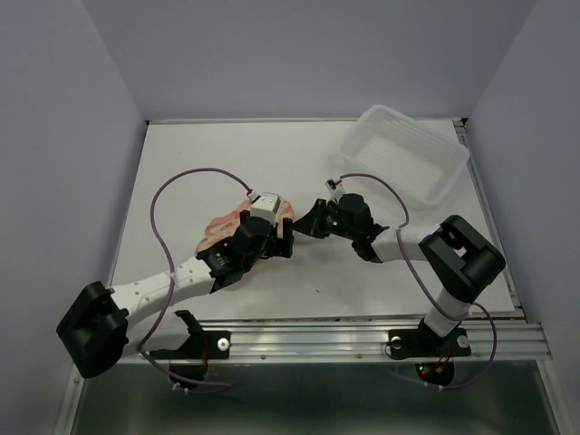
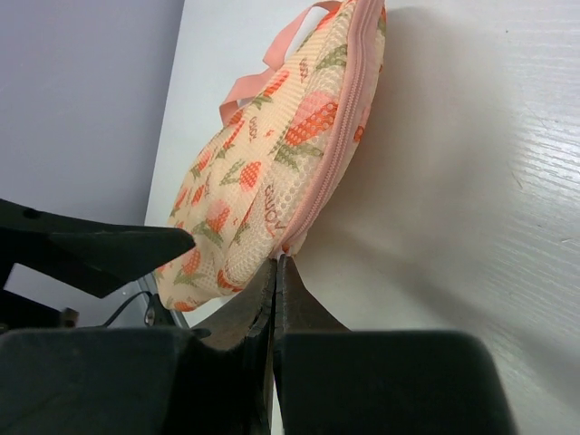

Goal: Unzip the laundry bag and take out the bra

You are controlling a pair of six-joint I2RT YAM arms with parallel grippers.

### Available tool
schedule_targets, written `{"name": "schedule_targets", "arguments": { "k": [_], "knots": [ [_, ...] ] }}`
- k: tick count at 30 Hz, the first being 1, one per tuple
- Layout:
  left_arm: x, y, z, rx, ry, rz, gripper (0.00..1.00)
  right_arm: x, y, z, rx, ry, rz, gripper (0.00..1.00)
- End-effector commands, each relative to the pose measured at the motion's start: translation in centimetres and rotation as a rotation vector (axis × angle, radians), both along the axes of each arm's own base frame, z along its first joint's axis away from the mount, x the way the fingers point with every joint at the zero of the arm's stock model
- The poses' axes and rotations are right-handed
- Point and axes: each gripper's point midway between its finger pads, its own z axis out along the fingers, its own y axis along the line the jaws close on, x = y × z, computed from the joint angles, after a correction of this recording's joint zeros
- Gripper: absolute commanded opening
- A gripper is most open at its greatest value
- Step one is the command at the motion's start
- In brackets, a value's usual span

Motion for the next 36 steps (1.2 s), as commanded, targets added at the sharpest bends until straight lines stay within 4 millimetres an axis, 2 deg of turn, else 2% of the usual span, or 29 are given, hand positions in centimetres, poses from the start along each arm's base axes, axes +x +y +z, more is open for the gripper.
{"name": "schedule_targets", "arguments": {
  "k": [1,3,7,9,12,13,15,17,22,27,28,29,33,36],
  "knots": [
    [1.5,0.1,0.0,0.042,-0.035,0.068,0.88,1.1,0.4,2.5,0.035,-0.046,-0.020,0.01],
    [1.5,-0.2,-0.3,0.063,-0.035,0.066,0.83,1.0,0.4,3.0,0.038,-0.057,-0.017,0.01],
    [1.7,-0.2,-1.9,0.095,-0.018,0.083,0.62,1.0,0.4,3.6,0.042,-0.078,-0.008,0.01],
    [1.8,-0.2,-2.8,0.113,-0.003,0.090,0.60,0.8,0.4,3.7,0.046,-0.080,0.000,0.01],
    [1.9,0.0,-3.3,0.132,0.004,0.098,0.34,0.7,0.4,4.0,0.050,-0.083,-0.001,0.01],
    [1.9,0.0,-3.3,0.136,0.001,0.096,0.18,0.7,0.3,4.1,0.051,-0.085,-0.002,0.01],
    [1.9,0.1,-3.3,0.141,-0.003,0.101,0.14,0.6,0.2,4.2,0.052,-0.088,-0.005,0.01],
    [1.8,0.3,-3.4,0.144,-0.005,0.100,0.00,0.7,0.1,4.5,0.054,-0.092,-0.011,0.01],
    [1.4,0.4,-3.5,0.146,-0.003,0.076,0.00,1.0,-0.5,4.9,0.046,-0.105,-0.033,0.01],
    [0.4,0.3,-3.8,0.126,0.010,0.044,0.00,3.4,-3.6,6.3,0.039,-0.121,-0.117,0.01],
    [0.3,0.3,-3.7,0.120,0.009,0.039,0.00,4.1,-4.9,6.7,0.030,-0.122,-0.149,0.01],
    [0.2,0.2,-3.7,0.118,0.009,0.035,0.00,4.0,-5.0,7.0,0.027,-0.123,-0.149,0.01],
    [0.0,-0.1,-3.7,0.114,0.009,0.018,0.00,6.3,-8.8,8.0,0.005,-0.112,-0.238,0.01],
    [-0.1,-0.1,-3.9,0.121,0.013,0.020,0.00,6.9,-10.3,8.6,-0.011,-0.124,-0.267,0.01]
  ]
}}
